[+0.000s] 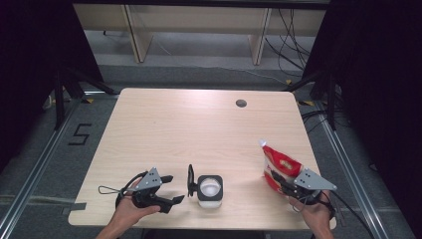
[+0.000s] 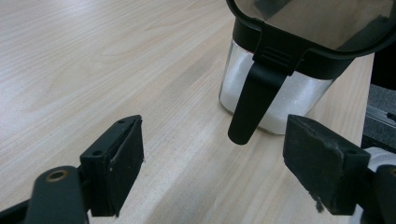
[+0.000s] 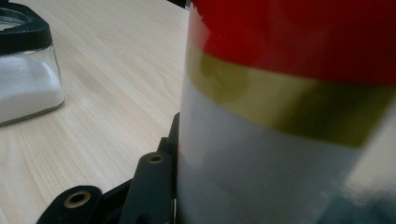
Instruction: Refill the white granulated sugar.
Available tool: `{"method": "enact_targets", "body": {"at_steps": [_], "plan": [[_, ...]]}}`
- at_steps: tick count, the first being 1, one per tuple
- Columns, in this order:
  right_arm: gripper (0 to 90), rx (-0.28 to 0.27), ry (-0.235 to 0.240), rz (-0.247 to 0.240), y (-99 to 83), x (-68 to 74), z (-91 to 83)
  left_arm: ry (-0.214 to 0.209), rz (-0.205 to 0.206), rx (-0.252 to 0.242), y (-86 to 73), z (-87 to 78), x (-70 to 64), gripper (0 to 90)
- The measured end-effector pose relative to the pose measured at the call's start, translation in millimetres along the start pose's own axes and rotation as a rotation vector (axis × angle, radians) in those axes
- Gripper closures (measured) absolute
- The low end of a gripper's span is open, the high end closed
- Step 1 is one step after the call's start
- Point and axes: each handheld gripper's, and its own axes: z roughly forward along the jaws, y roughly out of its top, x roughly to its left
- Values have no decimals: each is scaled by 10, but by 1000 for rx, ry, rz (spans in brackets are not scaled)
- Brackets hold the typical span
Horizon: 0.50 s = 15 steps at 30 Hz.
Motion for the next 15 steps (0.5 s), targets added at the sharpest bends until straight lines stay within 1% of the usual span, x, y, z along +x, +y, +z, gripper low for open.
{"method": "enact_targets", "body": {"at_steps": [1, 2, 3, 6, 7, 8, 9, 10, 11, 12, 13, 14, 15], "plan": [[670, 13, 6, -3, 6, -5, -13, 4, -2, 3, 1, -3, -4, 202], [670, 10, 7, -8, 7, -2, -13, -5, 1, 1, 0, -1, 1, 202], [670, 4, 15, -16, 8, 0, -8, -5, -2, 1, 0, -2, -1, 202], [670, -6, 6, -13, 8, 4, -4, 0, -11, 0, -2, -4, -4, 202], [670, -9, 5, -4, 6, 6, -11, -6, 15, 1, 3, -6, 9, 202], [670, -12, 2, 0, -1, 2, -22, -6, 13, 1, 2, -8, 8, 202], [670, -8, -4, 16, -8, 3, -35, -4, 2, 1, 0, -8, 4, 202], [670, -18, -6, 19, -16, -7, -42, 1, -15, 0, -3, -7, -4, 202], [670, -11, -9, 39, -24, -13, -58, 1, -12, 0, -3, -5, -1, 202], [669, -25, -12, 37, -29, -28, -64, 4, -10, 0, -5, -2, -1, 202], [669, -23, -6, 34, -35, -43, -79, 5, -5, 2, -4, -2, 0, 202], [669, -24, -4, 50, -45, -43, -92, 3, 3, 3, -1, -2, 4, 202], [669, -19, -8, 79, -50, -33, -111, 4, -2, 2, -1, 0, 2, 202]]}}
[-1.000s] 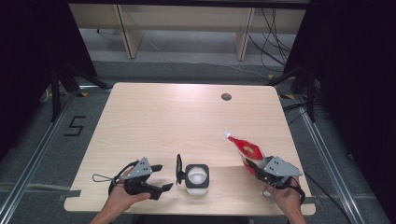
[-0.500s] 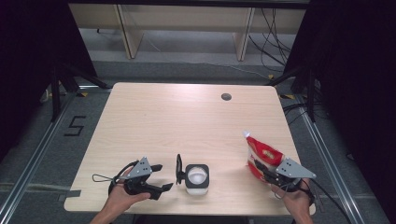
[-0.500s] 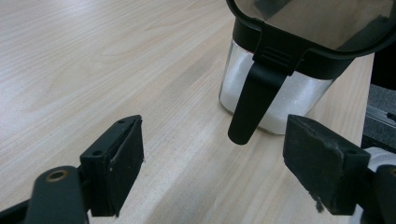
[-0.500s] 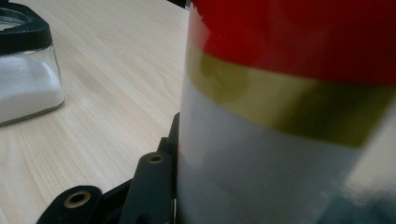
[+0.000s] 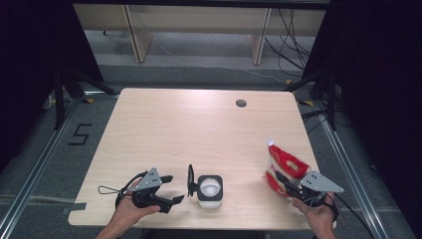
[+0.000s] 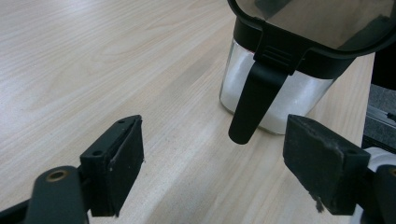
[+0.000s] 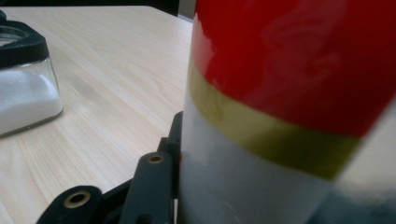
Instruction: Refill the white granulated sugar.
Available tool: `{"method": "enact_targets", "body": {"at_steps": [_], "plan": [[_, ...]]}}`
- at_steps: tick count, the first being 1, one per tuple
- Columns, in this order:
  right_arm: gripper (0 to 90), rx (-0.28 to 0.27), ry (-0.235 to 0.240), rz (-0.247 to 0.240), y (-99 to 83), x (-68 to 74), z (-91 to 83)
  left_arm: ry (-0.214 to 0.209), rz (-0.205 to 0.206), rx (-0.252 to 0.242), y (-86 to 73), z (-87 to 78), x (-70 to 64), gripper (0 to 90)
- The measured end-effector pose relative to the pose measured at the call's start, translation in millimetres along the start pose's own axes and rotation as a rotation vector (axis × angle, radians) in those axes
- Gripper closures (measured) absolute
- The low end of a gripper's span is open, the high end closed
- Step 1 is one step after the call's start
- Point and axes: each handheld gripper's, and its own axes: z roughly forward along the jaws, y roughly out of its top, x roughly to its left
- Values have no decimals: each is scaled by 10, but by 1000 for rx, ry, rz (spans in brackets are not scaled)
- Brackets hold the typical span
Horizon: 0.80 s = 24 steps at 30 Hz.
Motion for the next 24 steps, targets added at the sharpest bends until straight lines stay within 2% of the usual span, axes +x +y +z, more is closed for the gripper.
{"method": "enact_targets", "body": {"at_steps": [2, 3, 4, 5, 6, 7, 8, 9, 10, 11, 12, 13, 14, 17, 18, 19, 20, 21, 22, 24], "plan": [[667, -12, -5, -13, -6, -12, -7, -2, -8, -1, 0, -1, -2, 202], [666, -10, -9, -5, -7, -4, -16, -6, 3, -2, 1, -3, 0, 202], [664, 1, -8, -2, -8, 5, -33, -3, -17, -4, -4, -4, -10, 202], [658, -3, -10, 11, -13, 17, -35, -3, -15, -4, -3, -7, -6, 202], [654, -9, -12, -1, -16, 6, -39, -2, -13, -7, -1, -8, -2, 202], [650, -13, -13, -10, -20, -1, -45, -5, 13, -5, 6, -14, 13, 202], [645, -22, -19, 5, -27, 14, -46, -6, 15, -6, 7, -15, 13, 202], [636, -5, -11, 15, -26, 13, -68, -6, -7, -15, 3, -7, -4, 202], [626, -5, -12, 25, -32, 18, -81, -4, -22, -15, 0, -7, -15, 202], [613, -21, -24, 8, -34, 4, -87, -4, -23, -16, 0, -6, -16, 202], [600, -10, -24, 30, -36, 24, -109, -4, -22, -16, 0, -6, -16, 202], [590, -17, -25, 25, -35, 27, -114, -5, -22, -16, 1, -5, -16, 202], [576, -8, -29, 57, -36, 61, -137, -4, -21, -15, 2, -5, -15, 202], [506, 1, -50, 46, -31, 78, -170, -1, -6, -17, 4, -11, -4, 202], [481, 7, -43, 64, -34, 90, -175, 2, -5, -16, 4, -14, -3, 202], [453, 26, -47, 121, -27, 125, -208, 4, -7, -17, 3, -14, -5, 202], [428, 12, -42, 123, -30, 116, -212, 6, 0, -12, 3, -21, -1, 202], [409, 8, -37, 144, -31, 129, -234, 6, -2, -9, 6, -24, -1, 202], [391, 5, -49, 149, -32, 142, -255, -2, -4, -19, 3, -17, 2, 202], [355, 15, -50, 171, -51, 165, -289, -1, -3, -16, 6, -22, 2, 202]]}}
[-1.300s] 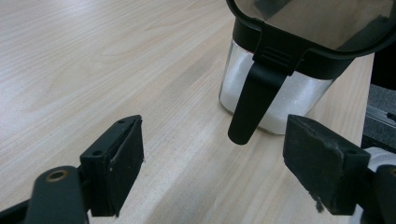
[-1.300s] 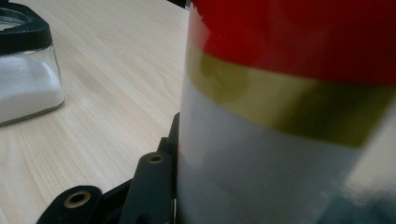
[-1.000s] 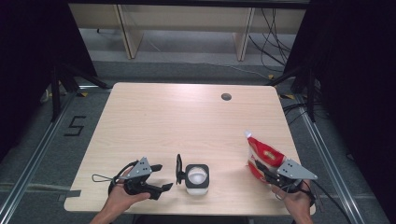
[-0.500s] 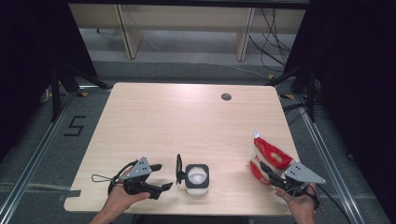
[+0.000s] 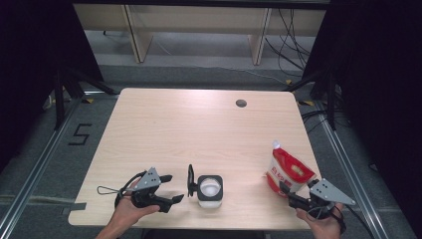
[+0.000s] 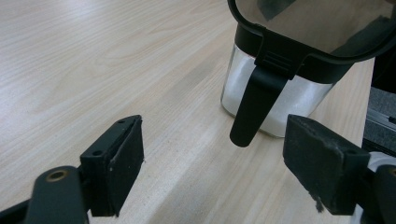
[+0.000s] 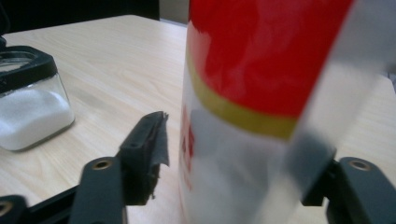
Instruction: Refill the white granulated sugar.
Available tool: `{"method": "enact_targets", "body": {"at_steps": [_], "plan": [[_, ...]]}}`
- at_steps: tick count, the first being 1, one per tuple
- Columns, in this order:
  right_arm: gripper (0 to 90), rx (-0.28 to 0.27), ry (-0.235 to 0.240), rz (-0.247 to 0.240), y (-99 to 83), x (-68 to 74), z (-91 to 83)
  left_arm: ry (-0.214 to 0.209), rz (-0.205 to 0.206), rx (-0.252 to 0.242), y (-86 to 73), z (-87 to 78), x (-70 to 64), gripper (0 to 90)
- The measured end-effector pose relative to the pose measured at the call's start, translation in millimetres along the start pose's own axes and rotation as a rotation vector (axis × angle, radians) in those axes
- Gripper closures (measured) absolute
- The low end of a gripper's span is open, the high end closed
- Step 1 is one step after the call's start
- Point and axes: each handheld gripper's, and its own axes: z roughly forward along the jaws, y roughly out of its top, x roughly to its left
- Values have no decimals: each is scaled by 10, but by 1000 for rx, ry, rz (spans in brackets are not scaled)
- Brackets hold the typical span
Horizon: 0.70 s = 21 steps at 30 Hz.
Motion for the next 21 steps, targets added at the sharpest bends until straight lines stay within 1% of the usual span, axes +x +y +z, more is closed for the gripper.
{"method": "enact_targets", "body": {"at_steps": [1, 2, 3, 4, 5, 6, 7, 8, 9, 10, 11, 12, 13, 14, 15, 16, 17, 18, 19, 20, 21], "plan": [[344, 6, -1, 4, -13, 0, -20, 0, 0, 0, 1, 0, 0, 202], [338, 6, -19, 23, -25, 16, -47, 1, 4, 2, 2, -3, 2, 202], [338, 3, -21, 27, -30, 19, -67, -1, 1, 0, 3, -3, -2, 202], [338, 2, -16, 4, -38, 11, -82, -4, 14, 0, 6, -4, 5, 202], [338, 1, -32, 19, -38, 27, -110, 0, -9, -1, 1, -5, -9, 202], [335, 3, -34, 10, -47, 27, -121, 6, -8, 0, 3, -11, -11, 202], [337, 11, -29, 31, -53, 44, -143, 2, 6, -4, 8, -14, -2, 202], [338, 10, -21, 48, -59, 62, -146, -4, 11, -6, 11, -19, 7, 202], [336, 11, -43, 23, -64, 56, -166, 4, -3, -10, 13, -26, -1, 202], [336, 16, -38, 11, -68, 52, -172, 9, -14, -8, 15, -33, -3, 202], [335, 20, -37, 20, -73, 59, -179, 5, -6, -17, 22, -34, -1, 202], [333, 24, -19, 27, -77, 64, -178, 1, 12, -17, 31, -42, 11, 202], [334, 33, -20, 36, -85, 70, -195, 1, 11, -20, 34, -45, 13, 202], [332, 42, -21, 17, -91, 59, -201, 8, 11, -18, 38, -56, 11, 202], [329, 45, -31, 43, -104, 77, -210, 9, -4, -23, 40, -61, 1, 202], [325, 51, -26, 31, -109, 64, -215, 9, 4, -23, 49, -70, 3, 202], [320, 55, -37, 9, -113, 58, -229, 4, 9, -30, 56, -73, 8, 202], [316, 60, -40, 57, -126, 100, -238, 11, -19, -33, 57, -76, -14, 202], [311, 81, -36, 24, -126, 80, -254, 10, -14, -30, 62, -80, -13, 202], [299, 82, -22, 22, -128, 74, -254, 9, -9, -28, 65, -85, -14, 204], [288, 84, -27, 33, -134, 90, -257, 4, -9, -30, 68, -85, -15, 205]]}}
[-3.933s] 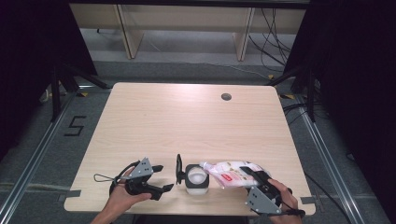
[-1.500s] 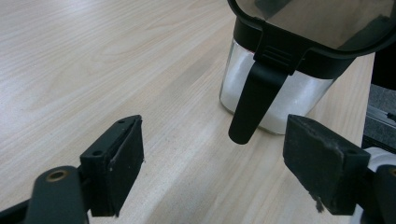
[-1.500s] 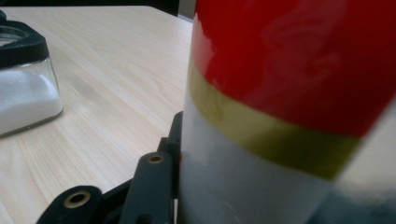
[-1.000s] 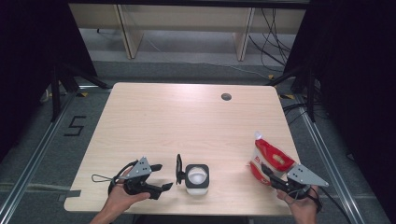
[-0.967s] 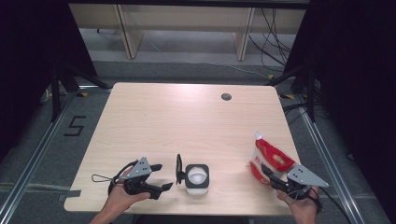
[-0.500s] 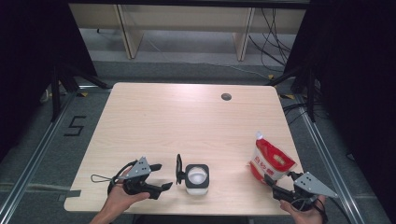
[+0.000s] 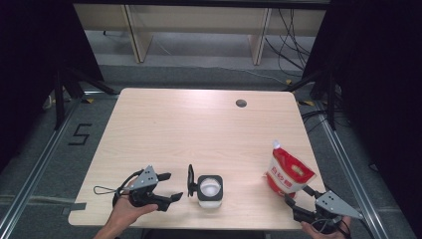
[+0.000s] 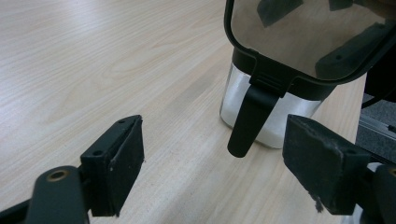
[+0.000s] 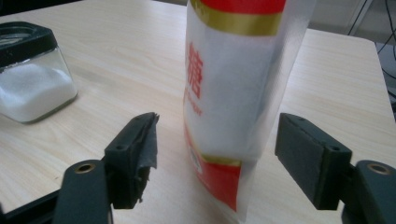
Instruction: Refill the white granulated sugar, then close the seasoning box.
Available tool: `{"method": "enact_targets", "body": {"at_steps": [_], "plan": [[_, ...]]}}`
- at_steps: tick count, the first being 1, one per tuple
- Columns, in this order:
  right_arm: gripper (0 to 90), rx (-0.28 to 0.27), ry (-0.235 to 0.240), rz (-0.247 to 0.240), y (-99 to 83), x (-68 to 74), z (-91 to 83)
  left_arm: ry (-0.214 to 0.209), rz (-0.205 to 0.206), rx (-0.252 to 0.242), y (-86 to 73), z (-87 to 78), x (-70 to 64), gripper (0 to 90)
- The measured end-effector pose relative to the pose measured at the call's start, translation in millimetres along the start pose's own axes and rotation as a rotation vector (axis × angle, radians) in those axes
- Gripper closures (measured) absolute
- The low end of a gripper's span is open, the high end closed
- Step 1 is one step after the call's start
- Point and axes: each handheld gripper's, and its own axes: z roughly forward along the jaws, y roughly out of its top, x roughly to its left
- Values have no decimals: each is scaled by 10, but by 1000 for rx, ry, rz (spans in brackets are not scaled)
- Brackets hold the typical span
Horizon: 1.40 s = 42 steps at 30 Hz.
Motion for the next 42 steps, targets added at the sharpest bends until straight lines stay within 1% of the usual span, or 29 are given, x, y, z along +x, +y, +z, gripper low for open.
{"method": "enact_targets", "body": {"at_steps": [1, 3, 5, 7, 8, 9, 10, 11, 12, 13, 14, 15, 16, 18, 19, 20, 22, 23, 24, 26, 27, 31, 32, 33, 34, 36, 37, 41, 42], "plan": [[277, 1, -7, 9, -1, 5, -16, -1, 7, -3, 7, -5, 2, 205], [268, 1, -14, -13, -4, 12, -39, 2, 3, -2, 19, -21, -1, 207], [253, 8, -23, 18, -18, 48, -66, 1, -5, -7, 29, -39, -18, 208], [247, 17, -6, 3, -30, 47, -69, -7, -19, -17, 38, -55, -41, 215], [247, 23, -33, 14, -36, 74, -87, -12, 4, -18, 45, -65, -38, 221], [246, 30, -33, 24, -38, 88, -91, -9, -9, -15, 42, -71, -54, 230], [246, 28, -33, -11, -35, 68, -93, -9, -1, -14, 47, -78, -63, 233], [245, 30, -22, -2, -35, 80, -92, -11, 3, -10, 50, -79, -67, 234], [245, 22, -37, 5, -42, 98, -89, -8, -12, -13, 51, -74, -83, 235], [245, 36, -7, -1, -38, 90, -85, -9, -5, -9, 58, -75, -85, 235], [245, 41, -17, -17, -36, 95, -85, -20, 0, -22, 63, -66, -82, 235], [245, 44, -16, -20, -35, 98, -83, -16, 2, -15, 67, -72, -85, 234], [245, 42, -27, -5, -39, 115, -84, -21, 15, -13, 71, -71, -81, 234], [245, 50, -5, -31, -36, 84, -77, -19, -13, -12, 65, -76, -102, 236], [246, 51, -26, 17, -47, 132, -89, -14, -7, -7, 70, -85, -103, 244], [246, 46, -45, 12, -47, 132, -90, -13, -12, -14, 75, -84, -108, 249], [246, 37, -55, -21, -41, 102, -84, -18, -14, -19, 78, -93, -110, 258], [246, 48, -49, 9, -42, 118, -92, -20, -4, -19, 82, -102, -112, 281], [246, 40, -43, -20, -42, 86, -83, -26, -4, -25, 85, -104, -114, 299], [246, 41, -41, -26, -39, 79, -84, -23, 10, -39, 95, -121, -122, 351], [247, 38, -43, -13, -38, 85, -83, -14, 9, -56, 100, -136, -138, 400], [248, 44, -45, -21, -37, 83, -74, -19, 31, -94, 119, -197, -200, 584], [249, 29, -60, -44, -29, 76, -76, -21, 47, -101, 122, -201, -211, 630], [250, 41, -50, -24, -24, 92, -77, -21, 43, -106, 119, -205, -236, 668], [254, 37, -44, -39, -16, 94, -72, -19, 60, -102, 122, -218, -248, 710], [256, 52, -56, -7, -9, 148, -84, -26, 81, -115, 131, -228, -255, 785], [256, 45, -50, -53, -3, 119, -67, -27, 74, -120, 134, -230, -261, 815], [257, 51, -59, -33, -9, 129, -76, -42, 66, -138, 155, -215, -257, 889], [257, 44, -51, -65, -6, 97, -70, -38, 77, -123, 164, -218, -257, 891]]}}
